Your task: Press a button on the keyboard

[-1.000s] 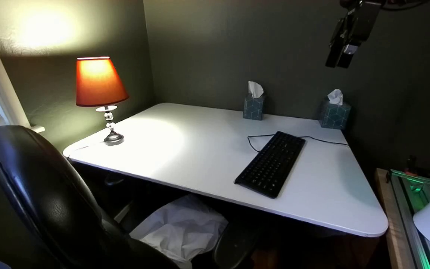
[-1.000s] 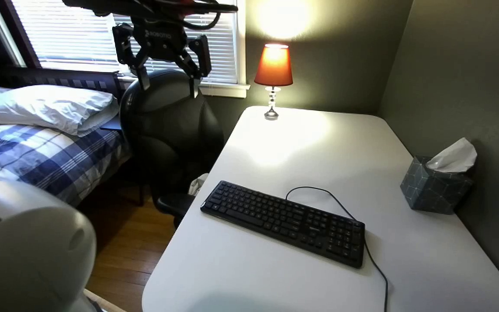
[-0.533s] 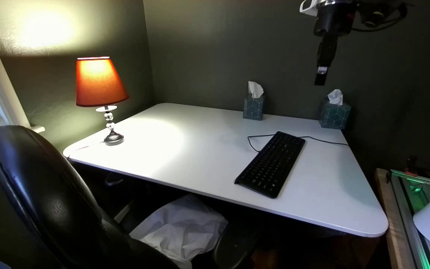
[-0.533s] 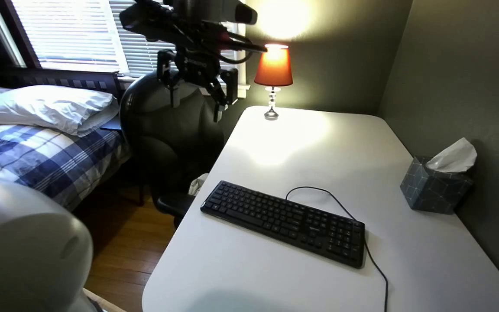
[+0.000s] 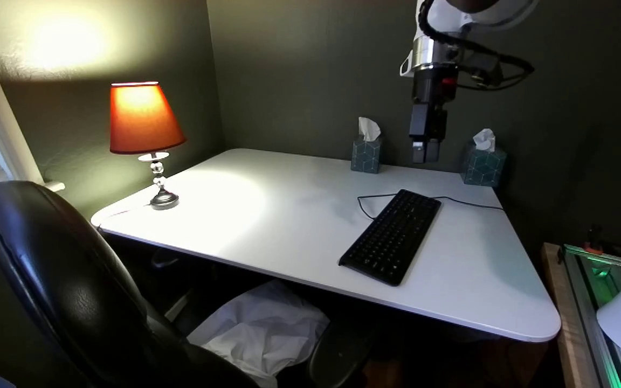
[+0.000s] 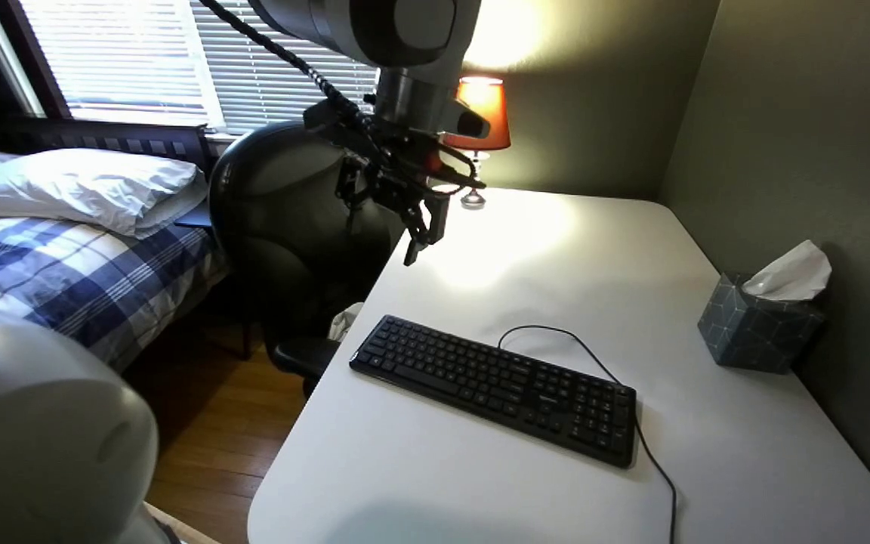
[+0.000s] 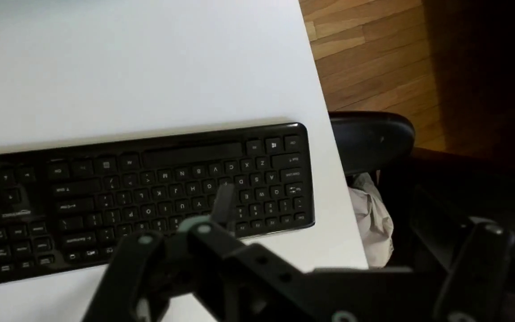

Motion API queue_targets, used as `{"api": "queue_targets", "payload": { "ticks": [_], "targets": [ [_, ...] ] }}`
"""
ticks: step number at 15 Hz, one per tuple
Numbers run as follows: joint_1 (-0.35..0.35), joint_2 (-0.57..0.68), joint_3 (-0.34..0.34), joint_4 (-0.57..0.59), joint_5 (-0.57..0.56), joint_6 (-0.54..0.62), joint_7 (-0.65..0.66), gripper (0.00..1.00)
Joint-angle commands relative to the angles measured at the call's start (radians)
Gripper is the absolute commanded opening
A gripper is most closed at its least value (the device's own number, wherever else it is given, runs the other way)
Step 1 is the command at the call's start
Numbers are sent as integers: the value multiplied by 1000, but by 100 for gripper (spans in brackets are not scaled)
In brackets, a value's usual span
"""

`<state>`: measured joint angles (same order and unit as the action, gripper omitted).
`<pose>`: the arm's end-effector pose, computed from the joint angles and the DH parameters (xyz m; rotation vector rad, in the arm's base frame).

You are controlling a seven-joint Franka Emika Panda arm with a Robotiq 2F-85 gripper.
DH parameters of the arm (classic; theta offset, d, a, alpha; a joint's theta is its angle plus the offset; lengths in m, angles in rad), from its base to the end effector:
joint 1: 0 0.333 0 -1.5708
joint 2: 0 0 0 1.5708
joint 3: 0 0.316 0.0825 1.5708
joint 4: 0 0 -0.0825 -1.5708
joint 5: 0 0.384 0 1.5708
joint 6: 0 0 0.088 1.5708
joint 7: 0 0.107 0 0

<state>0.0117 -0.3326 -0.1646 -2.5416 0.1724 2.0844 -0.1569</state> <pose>0.4037 -0.0523 0.3783 -2.9205 0.1146 0.1466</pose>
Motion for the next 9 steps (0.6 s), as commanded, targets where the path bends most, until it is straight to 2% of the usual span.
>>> {"api": "queue_targets", "payload": {
  "ticks": [1, 9],
  "targets": [
    [-15, 106, 31, 14, 22, 98, 19, 100],
    [-21, 270, 57, 17, 9, 212, 2, 100]
  ]
}}
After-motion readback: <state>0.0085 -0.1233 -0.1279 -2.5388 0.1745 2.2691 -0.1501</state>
